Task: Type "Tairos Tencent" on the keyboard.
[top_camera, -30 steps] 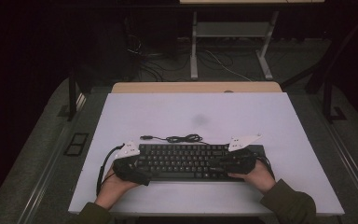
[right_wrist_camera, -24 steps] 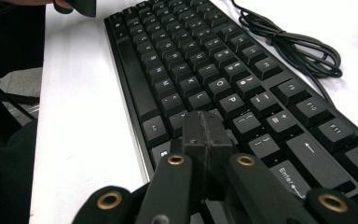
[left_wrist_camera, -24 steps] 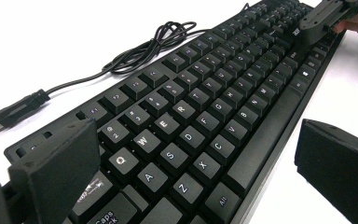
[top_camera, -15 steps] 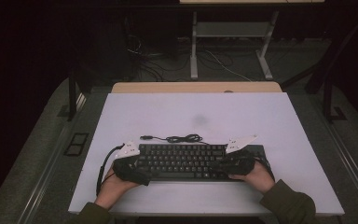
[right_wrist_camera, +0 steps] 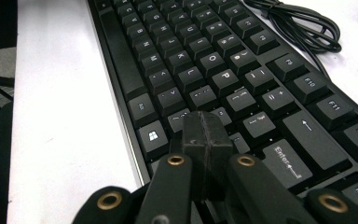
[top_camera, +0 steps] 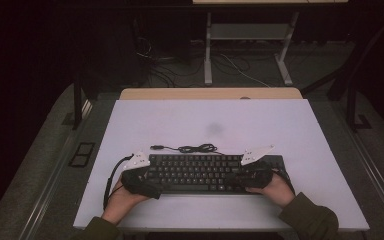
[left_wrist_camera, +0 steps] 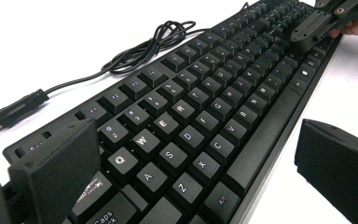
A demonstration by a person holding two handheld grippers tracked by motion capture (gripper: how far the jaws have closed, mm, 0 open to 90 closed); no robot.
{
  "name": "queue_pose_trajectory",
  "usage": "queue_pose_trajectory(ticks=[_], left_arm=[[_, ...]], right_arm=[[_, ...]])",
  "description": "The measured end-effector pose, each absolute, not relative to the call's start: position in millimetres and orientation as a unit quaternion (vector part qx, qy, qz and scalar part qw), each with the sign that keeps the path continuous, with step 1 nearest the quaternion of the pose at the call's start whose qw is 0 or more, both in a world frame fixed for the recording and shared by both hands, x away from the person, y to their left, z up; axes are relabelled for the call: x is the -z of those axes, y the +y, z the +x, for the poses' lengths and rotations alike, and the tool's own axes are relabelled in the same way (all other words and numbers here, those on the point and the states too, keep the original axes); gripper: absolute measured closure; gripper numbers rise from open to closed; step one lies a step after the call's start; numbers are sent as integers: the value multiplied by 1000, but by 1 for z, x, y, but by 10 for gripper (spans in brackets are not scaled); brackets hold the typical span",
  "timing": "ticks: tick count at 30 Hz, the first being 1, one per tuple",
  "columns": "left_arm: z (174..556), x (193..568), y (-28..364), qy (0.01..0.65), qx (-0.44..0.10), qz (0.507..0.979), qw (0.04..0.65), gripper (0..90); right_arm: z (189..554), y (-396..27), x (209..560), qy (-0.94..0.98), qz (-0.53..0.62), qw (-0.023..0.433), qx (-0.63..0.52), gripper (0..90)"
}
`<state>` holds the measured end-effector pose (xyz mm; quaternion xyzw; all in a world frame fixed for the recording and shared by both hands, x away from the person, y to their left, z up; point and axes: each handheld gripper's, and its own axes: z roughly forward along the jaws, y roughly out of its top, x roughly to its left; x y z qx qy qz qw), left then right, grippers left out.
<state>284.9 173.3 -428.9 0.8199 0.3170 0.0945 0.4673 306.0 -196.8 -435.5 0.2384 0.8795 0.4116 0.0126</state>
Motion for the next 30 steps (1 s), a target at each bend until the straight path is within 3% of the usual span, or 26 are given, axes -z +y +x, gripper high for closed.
queue_pose_trajectory(ticks=[30], left_arm=[[286,428,172,316,-96,821,466,0]], right_arm=[[306,-196,438,886,234,16,-400,894]])
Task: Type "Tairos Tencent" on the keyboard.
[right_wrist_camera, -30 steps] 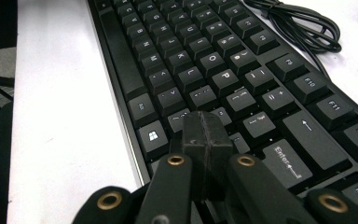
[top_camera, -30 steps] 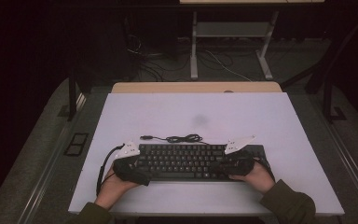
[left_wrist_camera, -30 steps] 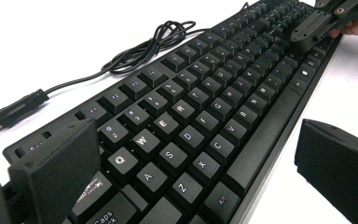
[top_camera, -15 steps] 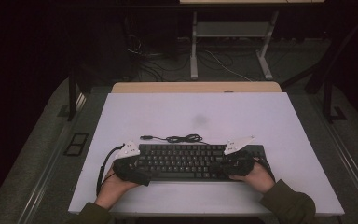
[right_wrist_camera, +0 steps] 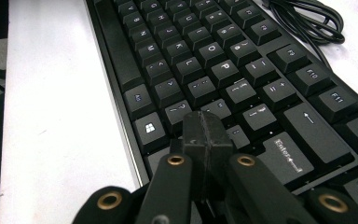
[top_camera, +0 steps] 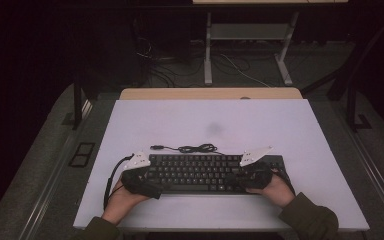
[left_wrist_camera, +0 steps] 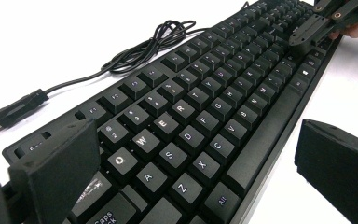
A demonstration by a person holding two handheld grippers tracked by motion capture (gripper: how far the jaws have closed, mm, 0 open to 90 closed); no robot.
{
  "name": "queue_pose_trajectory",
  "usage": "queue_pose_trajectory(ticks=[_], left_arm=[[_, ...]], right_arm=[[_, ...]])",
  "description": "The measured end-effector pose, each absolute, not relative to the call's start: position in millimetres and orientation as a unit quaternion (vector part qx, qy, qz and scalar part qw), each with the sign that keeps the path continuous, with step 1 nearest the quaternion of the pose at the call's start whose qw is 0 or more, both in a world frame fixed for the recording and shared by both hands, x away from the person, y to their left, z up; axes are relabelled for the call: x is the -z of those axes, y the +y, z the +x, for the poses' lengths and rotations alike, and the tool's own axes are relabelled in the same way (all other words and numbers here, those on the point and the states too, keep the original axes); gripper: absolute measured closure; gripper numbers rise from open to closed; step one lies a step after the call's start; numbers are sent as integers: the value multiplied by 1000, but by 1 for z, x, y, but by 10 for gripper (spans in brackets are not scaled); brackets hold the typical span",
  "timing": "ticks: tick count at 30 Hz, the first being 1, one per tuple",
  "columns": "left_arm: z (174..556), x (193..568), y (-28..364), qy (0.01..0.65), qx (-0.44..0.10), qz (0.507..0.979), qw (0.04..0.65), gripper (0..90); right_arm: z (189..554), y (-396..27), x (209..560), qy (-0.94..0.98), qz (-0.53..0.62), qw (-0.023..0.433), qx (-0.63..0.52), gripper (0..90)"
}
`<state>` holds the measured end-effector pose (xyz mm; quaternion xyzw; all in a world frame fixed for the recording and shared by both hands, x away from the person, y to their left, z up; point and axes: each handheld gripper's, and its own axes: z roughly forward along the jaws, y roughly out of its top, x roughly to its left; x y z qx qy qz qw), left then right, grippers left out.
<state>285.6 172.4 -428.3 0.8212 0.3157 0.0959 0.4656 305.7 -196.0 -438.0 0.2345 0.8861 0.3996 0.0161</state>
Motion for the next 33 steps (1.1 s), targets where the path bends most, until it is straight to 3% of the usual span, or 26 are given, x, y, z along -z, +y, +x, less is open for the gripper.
queue_pose_trajectory(ticks=[33], left_arm=[[302,423,149,305,-89,823,472,0]], right_arm=[[306,-196,438,886,234,17,-400,894]])
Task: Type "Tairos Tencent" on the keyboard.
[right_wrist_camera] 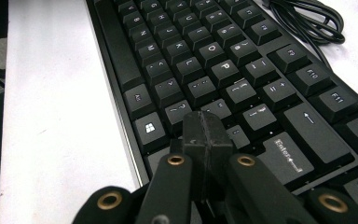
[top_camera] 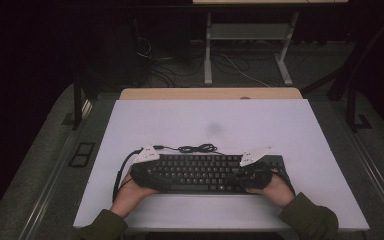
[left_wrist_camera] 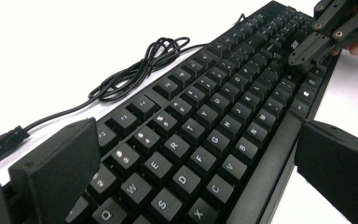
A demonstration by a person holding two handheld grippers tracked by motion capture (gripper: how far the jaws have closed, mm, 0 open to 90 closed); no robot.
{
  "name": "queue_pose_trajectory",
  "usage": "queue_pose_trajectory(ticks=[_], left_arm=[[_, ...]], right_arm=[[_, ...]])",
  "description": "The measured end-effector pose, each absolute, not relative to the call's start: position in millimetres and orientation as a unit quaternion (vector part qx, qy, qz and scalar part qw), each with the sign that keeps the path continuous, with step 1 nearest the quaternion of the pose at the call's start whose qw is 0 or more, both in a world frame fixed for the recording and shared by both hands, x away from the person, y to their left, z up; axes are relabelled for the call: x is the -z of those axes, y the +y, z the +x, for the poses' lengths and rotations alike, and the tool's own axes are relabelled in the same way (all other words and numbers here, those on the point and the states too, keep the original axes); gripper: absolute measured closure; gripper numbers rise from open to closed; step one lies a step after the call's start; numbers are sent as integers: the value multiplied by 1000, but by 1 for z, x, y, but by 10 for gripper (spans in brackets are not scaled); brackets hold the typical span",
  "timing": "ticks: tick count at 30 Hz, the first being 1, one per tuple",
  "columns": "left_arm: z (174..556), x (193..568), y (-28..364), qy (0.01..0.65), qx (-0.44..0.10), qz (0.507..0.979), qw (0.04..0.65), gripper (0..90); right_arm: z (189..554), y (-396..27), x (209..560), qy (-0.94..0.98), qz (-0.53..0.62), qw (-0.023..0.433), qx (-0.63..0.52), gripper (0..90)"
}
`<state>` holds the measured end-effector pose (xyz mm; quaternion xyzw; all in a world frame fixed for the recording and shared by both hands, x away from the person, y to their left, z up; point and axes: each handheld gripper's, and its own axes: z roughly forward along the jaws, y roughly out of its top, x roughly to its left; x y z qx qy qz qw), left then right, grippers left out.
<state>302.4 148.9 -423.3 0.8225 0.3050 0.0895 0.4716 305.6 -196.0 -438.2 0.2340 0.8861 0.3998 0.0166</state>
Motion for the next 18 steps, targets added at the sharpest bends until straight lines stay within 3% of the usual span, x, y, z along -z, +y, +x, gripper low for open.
queue_pose_trajectory(ticks=[18], left_arm=[[316,417,132,296,-77,822,481,0]], right_arm=[[306,-196,438,885,235,16,-401,893]])
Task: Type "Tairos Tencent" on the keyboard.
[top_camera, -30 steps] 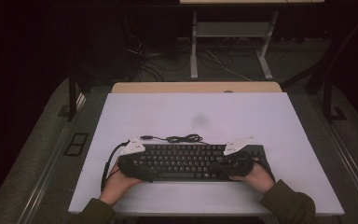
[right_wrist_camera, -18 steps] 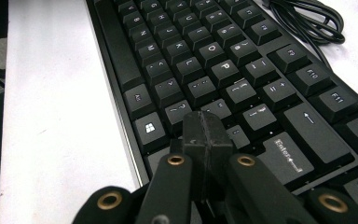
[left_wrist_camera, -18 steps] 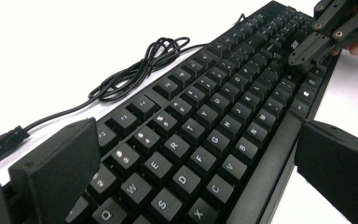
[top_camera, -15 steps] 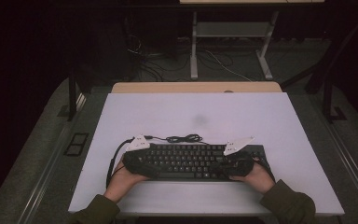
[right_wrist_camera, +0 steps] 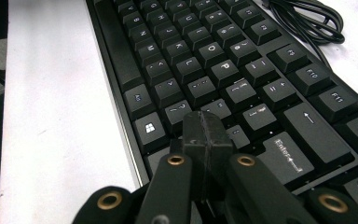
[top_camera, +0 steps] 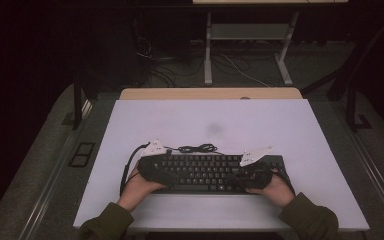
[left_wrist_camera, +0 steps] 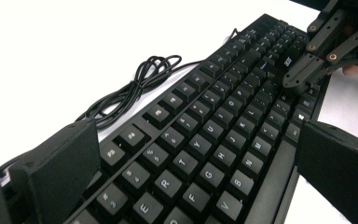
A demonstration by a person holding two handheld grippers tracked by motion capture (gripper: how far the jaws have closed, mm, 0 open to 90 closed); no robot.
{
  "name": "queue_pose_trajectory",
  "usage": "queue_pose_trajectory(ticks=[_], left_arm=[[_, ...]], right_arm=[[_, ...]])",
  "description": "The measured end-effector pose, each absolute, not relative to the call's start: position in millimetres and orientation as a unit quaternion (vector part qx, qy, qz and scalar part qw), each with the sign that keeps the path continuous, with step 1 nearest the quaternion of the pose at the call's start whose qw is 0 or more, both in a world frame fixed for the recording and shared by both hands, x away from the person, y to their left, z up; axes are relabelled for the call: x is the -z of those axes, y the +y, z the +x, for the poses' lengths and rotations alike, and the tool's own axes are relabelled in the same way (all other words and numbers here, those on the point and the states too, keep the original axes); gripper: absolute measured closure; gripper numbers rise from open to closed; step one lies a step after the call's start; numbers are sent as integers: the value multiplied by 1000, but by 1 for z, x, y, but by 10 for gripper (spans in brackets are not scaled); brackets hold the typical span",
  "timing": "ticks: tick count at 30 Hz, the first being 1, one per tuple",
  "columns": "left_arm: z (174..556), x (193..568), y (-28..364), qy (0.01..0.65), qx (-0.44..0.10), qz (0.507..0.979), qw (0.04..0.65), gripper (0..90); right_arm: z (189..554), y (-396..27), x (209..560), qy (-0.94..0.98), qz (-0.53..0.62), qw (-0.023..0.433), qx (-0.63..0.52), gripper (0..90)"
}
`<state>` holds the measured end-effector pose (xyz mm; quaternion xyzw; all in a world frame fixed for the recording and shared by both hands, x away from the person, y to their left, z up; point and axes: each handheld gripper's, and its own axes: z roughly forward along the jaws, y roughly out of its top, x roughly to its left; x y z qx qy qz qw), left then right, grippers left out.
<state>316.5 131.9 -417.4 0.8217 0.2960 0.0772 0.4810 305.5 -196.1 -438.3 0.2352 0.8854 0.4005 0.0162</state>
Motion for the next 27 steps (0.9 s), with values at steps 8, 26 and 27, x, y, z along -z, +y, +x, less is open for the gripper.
queue_pose_trajectory(ticks=[8,26,27], left_arm=[[324,414,121,292,-77,820,486,0],[326,421,119,301,-80,831,460,321],[326,421,119,301,-79,832,459,365]], right_arm=[[306,-196,438,886,235,16,-400,893],[305,-196,438,886,236,18,-400,893],[305,-196,438,886,236,18,-400,893]])
